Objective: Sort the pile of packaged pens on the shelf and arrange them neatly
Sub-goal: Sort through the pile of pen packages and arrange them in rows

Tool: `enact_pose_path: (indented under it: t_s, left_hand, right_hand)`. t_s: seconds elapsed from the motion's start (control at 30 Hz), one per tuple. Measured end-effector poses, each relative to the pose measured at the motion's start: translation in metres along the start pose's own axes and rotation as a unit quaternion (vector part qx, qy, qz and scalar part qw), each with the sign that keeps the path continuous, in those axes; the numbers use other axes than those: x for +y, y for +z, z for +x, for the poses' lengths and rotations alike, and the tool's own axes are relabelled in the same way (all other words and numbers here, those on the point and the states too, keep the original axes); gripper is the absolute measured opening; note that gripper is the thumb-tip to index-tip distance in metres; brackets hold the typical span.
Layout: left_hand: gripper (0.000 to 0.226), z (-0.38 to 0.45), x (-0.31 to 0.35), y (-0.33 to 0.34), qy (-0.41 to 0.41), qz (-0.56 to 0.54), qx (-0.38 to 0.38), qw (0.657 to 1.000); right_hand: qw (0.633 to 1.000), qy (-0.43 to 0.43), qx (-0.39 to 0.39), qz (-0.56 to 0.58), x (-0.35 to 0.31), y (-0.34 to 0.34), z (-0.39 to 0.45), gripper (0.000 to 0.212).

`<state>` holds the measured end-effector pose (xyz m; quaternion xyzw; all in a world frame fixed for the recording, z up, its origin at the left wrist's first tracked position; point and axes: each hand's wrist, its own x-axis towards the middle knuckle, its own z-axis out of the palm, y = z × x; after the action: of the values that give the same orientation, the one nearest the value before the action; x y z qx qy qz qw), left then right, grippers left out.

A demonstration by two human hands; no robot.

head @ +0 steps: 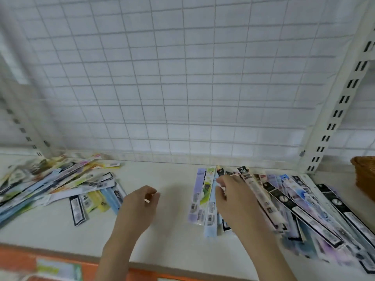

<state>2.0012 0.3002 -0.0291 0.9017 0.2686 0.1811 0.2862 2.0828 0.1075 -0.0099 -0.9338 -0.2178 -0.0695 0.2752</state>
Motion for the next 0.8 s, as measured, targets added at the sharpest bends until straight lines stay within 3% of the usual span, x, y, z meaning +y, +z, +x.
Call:
enact_pose_path:
  t_s: [0.3, 0.8]
  left_hand:
    - [0.013, -0.007, -0.101, -0.076, -0.051, 0.026, 0.131, 0.99]
    - [0.015, 0.058, -0.254, -0.196, -0.016, -0.029, 0.131, 0.991]
  right_hand:
    - [0.993, -0.086, -0.072, 0.031, -0.089, 0.08, -0.005, 0.025]
    - [0.995, -0.077, -0.063, 0.005, -0.258, 0.187, 0.009, 0.02]
